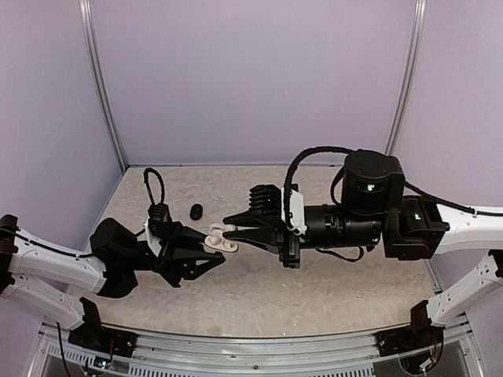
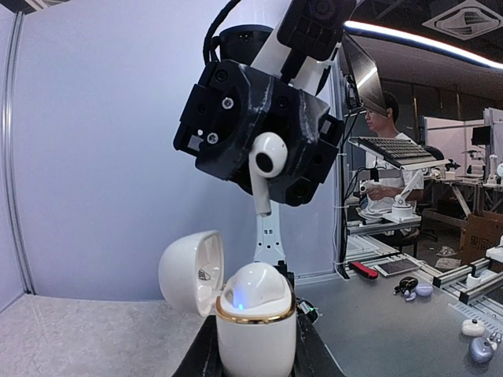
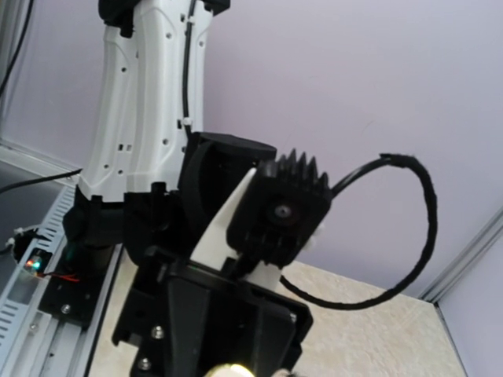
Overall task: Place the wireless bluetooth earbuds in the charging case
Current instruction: Insert the right earbud into the right side groove of the charging case.
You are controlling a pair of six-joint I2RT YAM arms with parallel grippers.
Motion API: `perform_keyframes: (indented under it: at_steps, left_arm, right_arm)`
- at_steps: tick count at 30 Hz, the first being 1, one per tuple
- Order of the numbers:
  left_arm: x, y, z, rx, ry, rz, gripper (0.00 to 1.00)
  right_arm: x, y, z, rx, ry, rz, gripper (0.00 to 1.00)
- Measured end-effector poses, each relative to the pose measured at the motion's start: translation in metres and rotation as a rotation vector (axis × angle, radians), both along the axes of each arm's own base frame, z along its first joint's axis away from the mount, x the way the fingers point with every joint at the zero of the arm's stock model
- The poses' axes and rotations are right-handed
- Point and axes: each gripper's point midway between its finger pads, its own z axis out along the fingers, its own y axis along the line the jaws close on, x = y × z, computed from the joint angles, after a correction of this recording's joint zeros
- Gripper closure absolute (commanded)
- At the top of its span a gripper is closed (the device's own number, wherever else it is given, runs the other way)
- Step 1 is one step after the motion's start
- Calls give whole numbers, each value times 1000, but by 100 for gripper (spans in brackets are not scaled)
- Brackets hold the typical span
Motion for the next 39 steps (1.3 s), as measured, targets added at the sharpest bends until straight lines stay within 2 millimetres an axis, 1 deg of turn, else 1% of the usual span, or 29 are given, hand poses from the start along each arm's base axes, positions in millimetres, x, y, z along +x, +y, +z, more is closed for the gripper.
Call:
perform_keyframes:
  at_steps: [8, 17, 29, 32, 33, 35, 39]
  left_arm:
    - [0, 0, 0, 0, 4, -2, 100]
    - [0, 1, 8, -23, -1, -4, 100]
    - [3, -1, 5, -12, 10, -4, 100]
    - [3, -1, 5, -12, 11, -2, 100]
    - [4, -1, 5, -12, 11, -1, 100]
    - [4, -1, 5, -12, 11, -1, 100]
    - [4, 0, 5, -11, 10, 0, 100]
  right_arm:
    - [4, 3, -2, 6, -20, -18, 90]
    - [7, 5, -14, -10, -24, -32, 90]
    - [11, 6, -25, -22, -40, -53, 90]
    - [12, 7, -28, -27, -47, -59, 88]
    - [13, 7, -28, -28, -47, -60, 86]
    - [13, 8, -29, -29, -50, -62, 79]
    - [13, 8, -29, -26, -49, -64, 71]
